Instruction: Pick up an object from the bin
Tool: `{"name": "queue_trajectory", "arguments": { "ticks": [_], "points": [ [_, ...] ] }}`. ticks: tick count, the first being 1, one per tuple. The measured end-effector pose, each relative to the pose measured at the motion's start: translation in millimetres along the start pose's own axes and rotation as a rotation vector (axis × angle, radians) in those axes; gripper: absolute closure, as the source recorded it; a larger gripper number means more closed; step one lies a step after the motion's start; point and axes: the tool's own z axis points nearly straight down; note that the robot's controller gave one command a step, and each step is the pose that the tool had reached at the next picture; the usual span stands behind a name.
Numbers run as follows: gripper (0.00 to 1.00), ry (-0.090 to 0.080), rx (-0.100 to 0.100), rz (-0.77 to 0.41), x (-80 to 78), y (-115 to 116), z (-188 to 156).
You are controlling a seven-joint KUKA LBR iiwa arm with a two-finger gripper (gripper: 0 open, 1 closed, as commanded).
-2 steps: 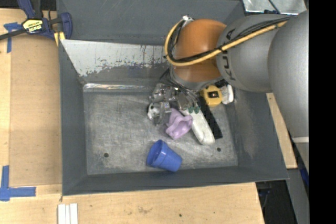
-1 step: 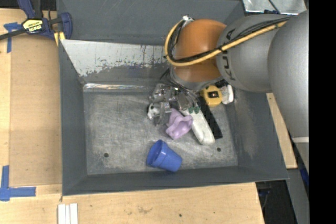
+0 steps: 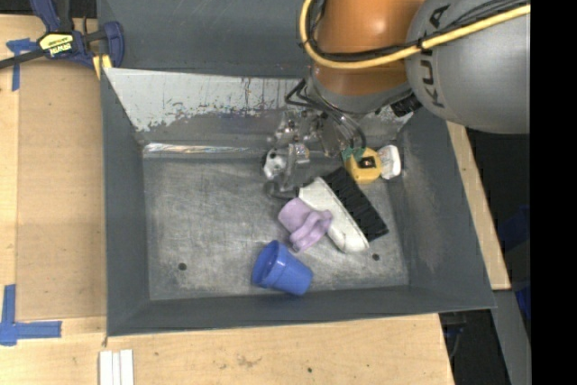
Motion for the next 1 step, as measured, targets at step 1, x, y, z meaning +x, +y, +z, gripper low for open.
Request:
{"name": "queue_trajectory", "arguments": {
  "ticks": [1],
  "points": [
    [1.0,0.0,0.0,0.0,0.1,-0.2,0.2]
  ]
}}
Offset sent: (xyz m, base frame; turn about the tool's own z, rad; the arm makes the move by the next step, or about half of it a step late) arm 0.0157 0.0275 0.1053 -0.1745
